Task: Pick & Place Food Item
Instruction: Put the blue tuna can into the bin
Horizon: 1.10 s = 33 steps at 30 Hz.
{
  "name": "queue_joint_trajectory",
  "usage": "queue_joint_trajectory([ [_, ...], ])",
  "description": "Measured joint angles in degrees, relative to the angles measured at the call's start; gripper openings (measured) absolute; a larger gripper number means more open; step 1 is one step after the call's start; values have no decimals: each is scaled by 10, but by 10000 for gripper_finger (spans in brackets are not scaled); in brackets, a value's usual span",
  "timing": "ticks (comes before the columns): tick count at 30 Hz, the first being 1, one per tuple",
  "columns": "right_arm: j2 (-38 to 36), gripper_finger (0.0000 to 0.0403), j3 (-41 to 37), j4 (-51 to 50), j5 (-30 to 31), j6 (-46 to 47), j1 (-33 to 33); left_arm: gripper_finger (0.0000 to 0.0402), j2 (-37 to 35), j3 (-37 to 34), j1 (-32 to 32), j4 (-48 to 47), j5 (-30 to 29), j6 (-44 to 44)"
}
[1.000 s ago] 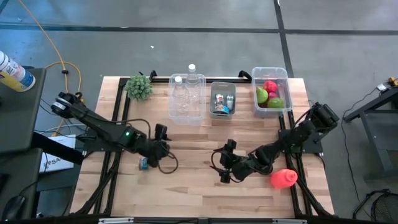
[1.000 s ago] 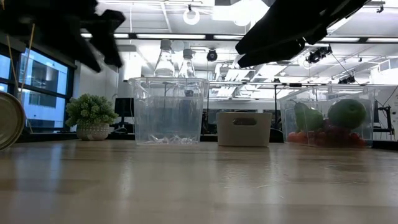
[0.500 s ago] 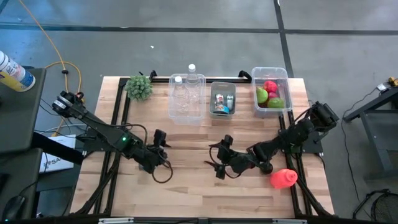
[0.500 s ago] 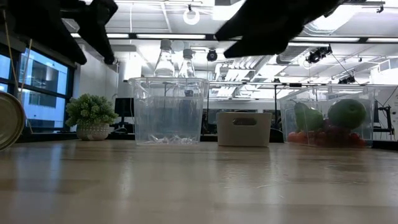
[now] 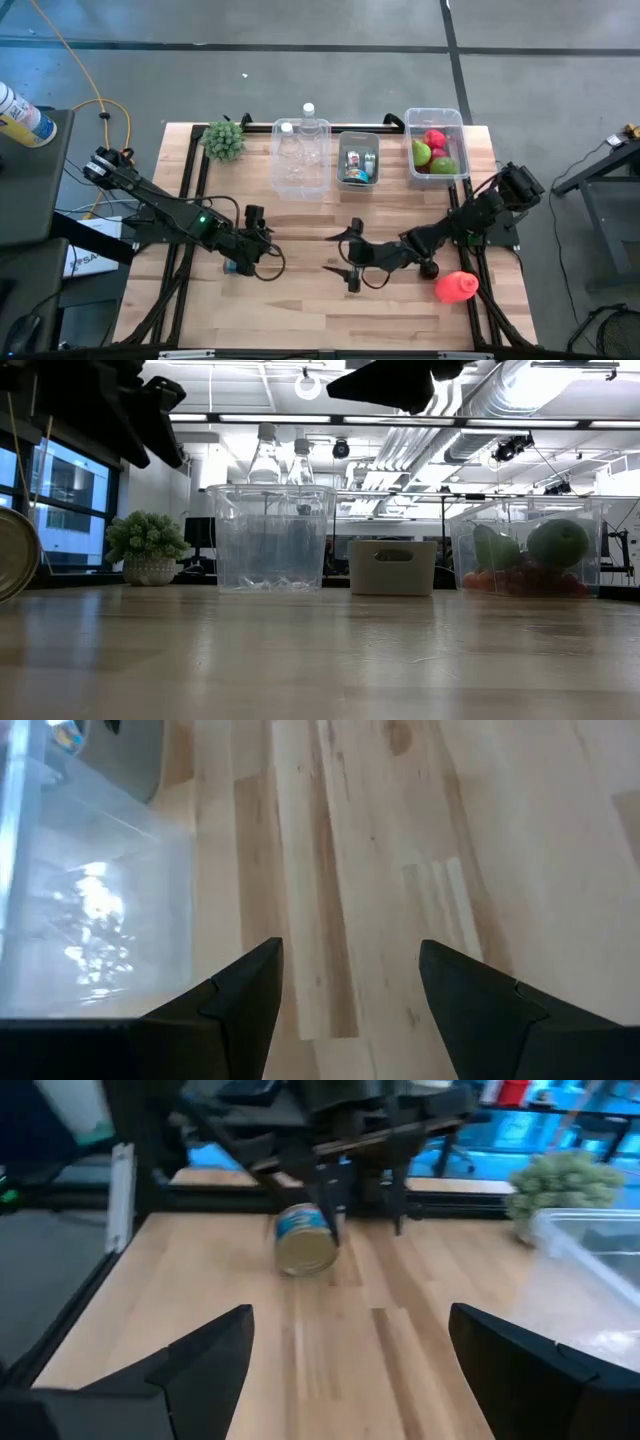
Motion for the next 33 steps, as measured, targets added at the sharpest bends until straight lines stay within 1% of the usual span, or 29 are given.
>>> queue_joint_trajectory([
  [2, 2, 325, 0, -1, -17, -16, 1, 224, 2, 0, 0, 0, 12, 6],
  [7, 3, 325, 0, 6, -17, -11, -2, 225, 4, 0, 0, 0, 22, 35],
  [10, 3, 325, 0, 16, -17, -23, -2, 228, 5, 0, 3, -1, 22, 17],
  [14, 3, 325, 0, 24, -19, -44, -9, 231, 5, 0, 3, -6, 48, 8],
  [16, 3, 325, 0, 25, -18, -49, -16, 231, 5, 0, 2, -12, 52, 10],
  [20, 3, 325, 0, 29, -19, -35, -29, 231, 3, 0, 3, -15, 51, 10],
  [23, 3, 325, 0, 23, -46, -15, -33, 231, 3, 0, 3, -15, 57, 10],
  [25, 3, 325, 0, 19, -74, -14, -32, 231, 3, 0, 3, -11, 95, 29],
  [27, 3, 325, 0, 20, -101, -14, -30, 231, 4, 0, 3, -11, 143, 76],
  [28, 3, 325, 0, 20, -112, -15, -29, 231, 4, 0, 2, -11, 156, 92],
  [29, 3, 325, 0, 19, -122, -15, -27, 231, 4, 0, 2, -10, 158, 98],
  [30, 3, 325, 0, 19, -127, -16, -27, 231, 4, 0, 3, -8, 148, 94],
  [33, 3, 325, 0, 18, -140, -18, -27, 231, 4, 0, 11, -9, 99, 77],
])
